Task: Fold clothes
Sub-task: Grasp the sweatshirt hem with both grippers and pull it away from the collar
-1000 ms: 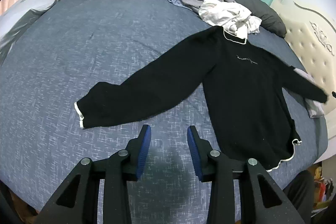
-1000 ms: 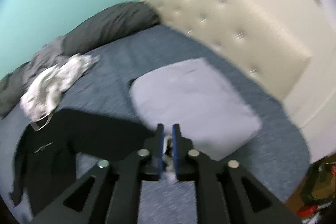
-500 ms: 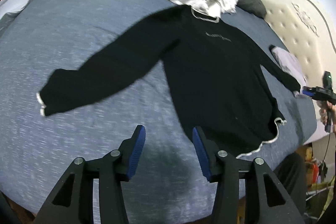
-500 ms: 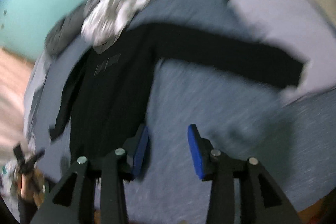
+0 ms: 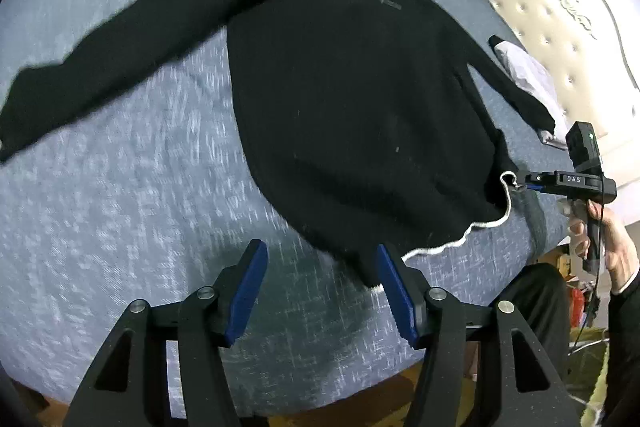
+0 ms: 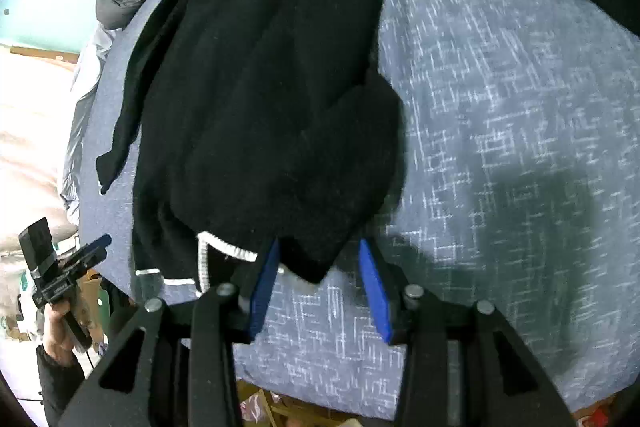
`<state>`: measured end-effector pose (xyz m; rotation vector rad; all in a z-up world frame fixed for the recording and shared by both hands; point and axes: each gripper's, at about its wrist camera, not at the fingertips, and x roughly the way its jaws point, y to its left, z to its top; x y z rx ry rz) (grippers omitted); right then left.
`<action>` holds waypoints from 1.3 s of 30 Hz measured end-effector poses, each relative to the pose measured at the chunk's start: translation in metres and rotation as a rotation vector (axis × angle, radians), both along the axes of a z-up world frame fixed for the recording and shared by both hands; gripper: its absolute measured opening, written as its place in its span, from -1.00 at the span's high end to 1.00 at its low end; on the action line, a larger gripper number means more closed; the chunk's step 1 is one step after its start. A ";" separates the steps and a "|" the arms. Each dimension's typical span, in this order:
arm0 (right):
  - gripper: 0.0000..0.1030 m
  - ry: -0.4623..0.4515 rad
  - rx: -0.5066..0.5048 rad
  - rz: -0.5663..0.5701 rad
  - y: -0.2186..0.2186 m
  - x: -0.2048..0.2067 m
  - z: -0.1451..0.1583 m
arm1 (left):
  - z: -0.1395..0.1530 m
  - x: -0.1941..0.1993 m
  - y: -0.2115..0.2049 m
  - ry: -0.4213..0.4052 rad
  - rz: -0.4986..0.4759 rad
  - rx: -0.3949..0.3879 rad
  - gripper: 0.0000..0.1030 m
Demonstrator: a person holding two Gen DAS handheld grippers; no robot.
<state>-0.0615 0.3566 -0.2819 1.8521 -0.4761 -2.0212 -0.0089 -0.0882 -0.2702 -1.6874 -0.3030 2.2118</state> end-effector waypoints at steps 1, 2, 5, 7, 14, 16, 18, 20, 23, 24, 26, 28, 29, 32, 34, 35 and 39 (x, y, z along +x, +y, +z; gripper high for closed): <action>0.19 -0.003 -0.001 -0.003 0.000 0.000 -0.003 | -0.004 0.001 0.002 -0.009 0.000 0.006 -0.19; 0.19 -0.005 -0.003 -0.006 0.000 0.000 -0.005 | -0.007 0.001 0.003 -0.017 0.002 0.013 -0.19; 0.31 0.010 -0.006 -0.008 0.001 0.000 -0.007 | -0.019 0.001 0.007 -0.047 0.016 0.037 -0.19; 0.54 0.017 -0.022 -0.003 -0.001 0.001 -0.006 | -0.028 0.000 0.011 -0.072 0.023 0.059 -0.19; 0.87 0.105 -0.047 0.034 0.004 0.008 0.019 | -0.042 -0.002 0.032 -0.076 -0.022 0.057 0.53; 0.88 0.127 -0.052 0.039 0.008 0.011 0.028 | -0.040 -0.001 0.037 -0.064 -0.041 0.047 0.72; 0.88 0.145 -0.051 0.041 0.013 0.013 0.039 | -0.033 0.000 0.037 -0.043 -0.052 0.046 0.81; 0.88 0.162 -0.058 0.040 0.018 0.017 0.049 | -0.023 0.002 0.035 -0.016 -0.058 0.049 0.83; 0.88 0.179 -0.051 0.052 0.023 0.023 0.065 | -0.001 0.006 0.021 0.034 -0.053 0.065 0.85; 0.88 0.185 -0.047 0.060 0.025 0.026 0.071 | 0.009 0.009 0.015 0.057 -0.051 0.071 0.85; 0.88 0.197 -0.038 0.077 0.029 0.033 0.084 | 0.022 0.016 0.003 0.086 -0.048 0.081 0.86; 0.88 0.200 -0.035 0.086 0.035 0.040 0.092 | 0.030 0.020 -0.007 0.102 -0.036 0.090 0.86; 0.88 0.192 -0.030 0.090 0.037 0.043 0.090 | 0.032 0.022 -0.013 0.107 -0.031 0.093 0.86; 0.88 0.150 -0.005 0.096 0.041 0.051 0.073 | 0.028 0.025 -0.022 0.096 -0.021 0.086 0.86; 0.89 0.116 0.015 0.095 0.042 0.055 0.059 | 0.018 0.024 -0.022 0.071 -0.020 0.080 0.86; 0.89 0.092 0.029 0.091 0.042 0.055 0.048 | 0.012 0.023 -0.019 0.058 -0.024 0.074 0.86; 0.89 0.048 0.065 0.096 0.037 0.056 0.018 | -0.004 0.024 -0.009 0.029 -0.049 0.035 0.86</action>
